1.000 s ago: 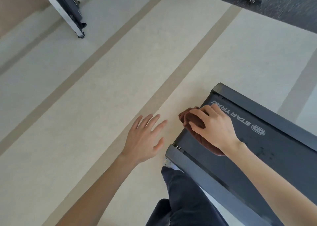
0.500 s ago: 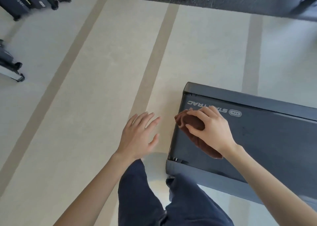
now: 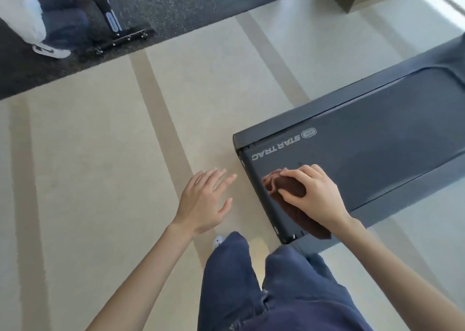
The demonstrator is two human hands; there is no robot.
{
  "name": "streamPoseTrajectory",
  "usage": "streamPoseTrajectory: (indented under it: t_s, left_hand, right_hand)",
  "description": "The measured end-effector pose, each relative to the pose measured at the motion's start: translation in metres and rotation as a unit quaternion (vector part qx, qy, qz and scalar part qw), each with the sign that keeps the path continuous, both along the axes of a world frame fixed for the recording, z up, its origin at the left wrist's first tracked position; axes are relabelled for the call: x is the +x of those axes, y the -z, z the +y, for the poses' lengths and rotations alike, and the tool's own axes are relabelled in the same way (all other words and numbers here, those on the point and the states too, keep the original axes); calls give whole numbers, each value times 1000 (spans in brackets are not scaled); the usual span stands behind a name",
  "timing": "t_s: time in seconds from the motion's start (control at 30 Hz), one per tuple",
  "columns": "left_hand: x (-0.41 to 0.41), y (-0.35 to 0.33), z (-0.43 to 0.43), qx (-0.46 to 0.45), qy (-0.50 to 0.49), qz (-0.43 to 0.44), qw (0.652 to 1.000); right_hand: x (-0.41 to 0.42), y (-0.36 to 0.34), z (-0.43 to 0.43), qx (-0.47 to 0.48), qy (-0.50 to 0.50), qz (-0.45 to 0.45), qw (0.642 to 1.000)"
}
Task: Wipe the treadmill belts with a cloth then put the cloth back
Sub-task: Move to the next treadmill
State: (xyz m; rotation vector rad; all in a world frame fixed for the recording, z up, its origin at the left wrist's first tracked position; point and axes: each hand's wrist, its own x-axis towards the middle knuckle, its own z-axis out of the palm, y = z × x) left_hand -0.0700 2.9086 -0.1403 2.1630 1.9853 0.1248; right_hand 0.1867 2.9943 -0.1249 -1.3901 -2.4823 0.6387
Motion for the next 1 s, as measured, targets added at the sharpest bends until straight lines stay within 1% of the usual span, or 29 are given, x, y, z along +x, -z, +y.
streamPoseTrajectory:
  t_s: [0.1, 0.2, 0.33, 0.47, 0.63, 0.73, 0.83, 1.0]
  left_hand:
    - [-34, 0, 13, 7, 67, 1, 998]
    - [-55, 1, 29, -1, 107, -3, 994]
    - [-66, 3, 65, -18, 161, -17, 987]
    - [-73, 8, 111, -18, 213, -13, 977]
    - [-89, 7, 179, -14, 283, 9, 959]
    - [-93, -4, 221, -17, 328, 17, 945]
    - [-97, -9, 260, -7, 357, 12, 934]
    - [-103, -6, 309, -6, 427, -5, 904]
  right_hand:
    - [-25, -2, -7, -10, 57, 4, 998]
    - [-38, -4, -9, -2, 103, 8, 995]
    - [-42, -2, 2, 18, 169, 12, 985]
    - [-47, 10, 21, 14, 235, 20, 972]
    - [-66, 22, 57, -5, 268, 15, 963]
    - [-78, 21, 77, -7, 311, 25, 950]
    - [-90, 20, 95, -5, 350, 46, 936]
    - [-113, 19, 117, 6, 389, 35, 921]
